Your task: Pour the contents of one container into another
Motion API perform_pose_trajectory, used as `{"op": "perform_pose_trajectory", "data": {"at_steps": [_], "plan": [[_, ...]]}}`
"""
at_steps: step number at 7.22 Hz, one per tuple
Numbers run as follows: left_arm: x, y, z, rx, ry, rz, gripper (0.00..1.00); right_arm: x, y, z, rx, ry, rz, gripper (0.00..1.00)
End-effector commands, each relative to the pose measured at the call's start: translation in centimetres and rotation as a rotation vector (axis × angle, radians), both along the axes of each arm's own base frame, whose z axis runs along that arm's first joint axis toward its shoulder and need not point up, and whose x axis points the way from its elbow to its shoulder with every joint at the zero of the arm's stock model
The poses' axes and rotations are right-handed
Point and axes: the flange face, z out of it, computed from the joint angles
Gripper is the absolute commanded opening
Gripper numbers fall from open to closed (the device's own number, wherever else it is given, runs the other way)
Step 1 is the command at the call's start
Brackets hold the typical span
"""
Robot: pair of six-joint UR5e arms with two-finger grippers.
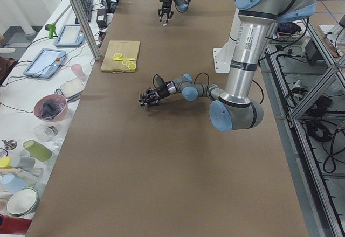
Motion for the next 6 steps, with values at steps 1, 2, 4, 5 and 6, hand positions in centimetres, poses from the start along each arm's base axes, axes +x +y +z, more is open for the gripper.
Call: {"op": "perform_pose_trajectory", "data": {"at_steps": [1,2,4,5,6], "plan": [[0.0,0.0,0.0,0.002,0.005,0.001,0.39,0.2,-0.1,-1.3,0.019,-0.018,0.001,0.00],[0.0,0.1,0.1,0.000,0.004,0.003,0.35,1.2,-0.8,-3.0,0.038,-0.030,0.024,0.00],[0.0,0.1,0.1,0.000,0.002,0.004,0.33,2.7,-2.4,-8.7,0.038,-0.030,0.050,0.00],[0.1,0.2,0.1,0.000,0.002,0.005,0.33,3.7,-3.1,-12.7,0.030,-0.026,0.061,0.00],[0.0,0.1,-0.1,0.004,0.007,0.004,0.32,4.7,-3.0,-16.8,0.027,-0.028,0.046,0.00]]}}
